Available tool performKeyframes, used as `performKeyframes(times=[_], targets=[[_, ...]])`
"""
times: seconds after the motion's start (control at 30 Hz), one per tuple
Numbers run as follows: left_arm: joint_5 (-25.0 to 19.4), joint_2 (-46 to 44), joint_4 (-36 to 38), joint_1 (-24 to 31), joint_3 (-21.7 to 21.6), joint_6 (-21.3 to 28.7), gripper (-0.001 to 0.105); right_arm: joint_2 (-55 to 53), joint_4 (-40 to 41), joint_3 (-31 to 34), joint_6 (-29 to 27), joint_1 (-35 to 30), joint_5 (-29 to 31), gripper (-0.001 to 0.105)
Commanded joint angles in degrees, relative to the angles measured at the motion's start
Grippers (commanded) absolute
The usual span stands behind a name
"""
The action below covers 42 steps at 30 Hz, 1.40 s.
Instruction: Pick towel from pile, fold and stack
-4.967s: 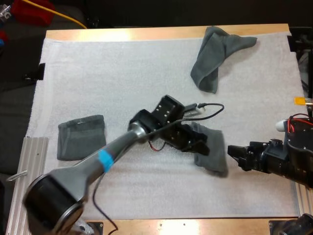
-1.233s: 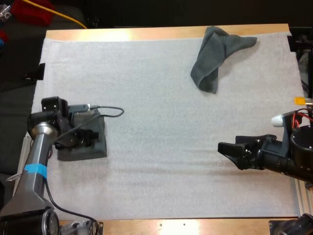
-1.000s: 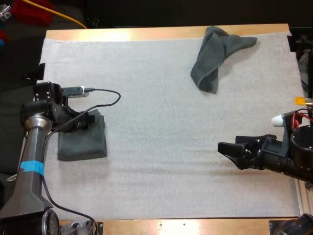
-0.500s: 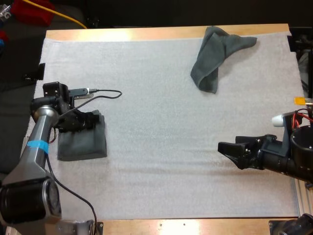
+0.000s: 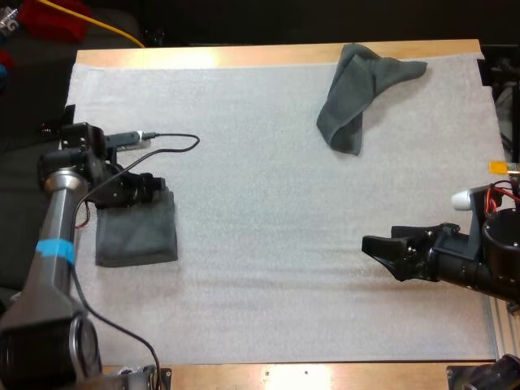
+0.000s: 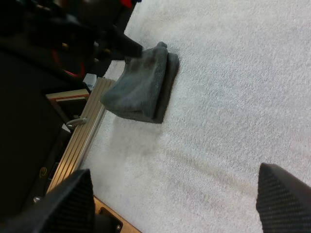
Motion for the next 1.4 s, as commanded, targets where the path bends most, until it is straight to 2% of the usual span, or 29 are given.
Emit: performKeyframes(times=[0.0, 0.47, 0.57, 0.7, 0.8, 1.07, 1.17, 1.37], targets=[[0.4, -2.2, 0.6, -0.2, -0.6, -0.3, 0.063, -0.2, 0.0, -0.2, -0.2, 0.1, -0.1, 0.068], [0.6, -22.2, 6.8, -0.2, -0.6, -0.3, 0.063, -0.2, 0.0, -0.2, -0.6, 0.1, -0.3, 0.068], [3.8, -25.5, 8.3, -0.2, -0.6, -0.3, 0.063, -0.2, 0.0, -0.2, -2.0, 0.0, 0.4, 0.068], [9.5, -29.6, 9.6, -0.2, -0.6, -0.3, 0.063, 1.0, 0.0, -0.2, -3.1, 0.0, 5.5, 0.068], [11.8, -31.3, 9.4, -0.2, -0.6, -0.5, 0.063, 2.2, 0.0, -0.2, -5.0, 0.0, 8.0, 0.068], [12.0, -31.9, 9.4, -6.2, -0.6, -0.2, 0.063, 5.9, 0.0, -0.2, -7.5, -0.3, 14.5, 0.068], [11.5, -31.9, 9.4, -8.3, -0.6, -0.1, 0.063, 6.7, 0.0, -0.2, -8.5, -2.6, 15.0, 0.068], [11.5, -31.9, 9.4, -8.7, -0.6, 0.4, 0.063, 7.0, 0.3, -0.2, -12.2, -13.0, 13.0, 0.068]])
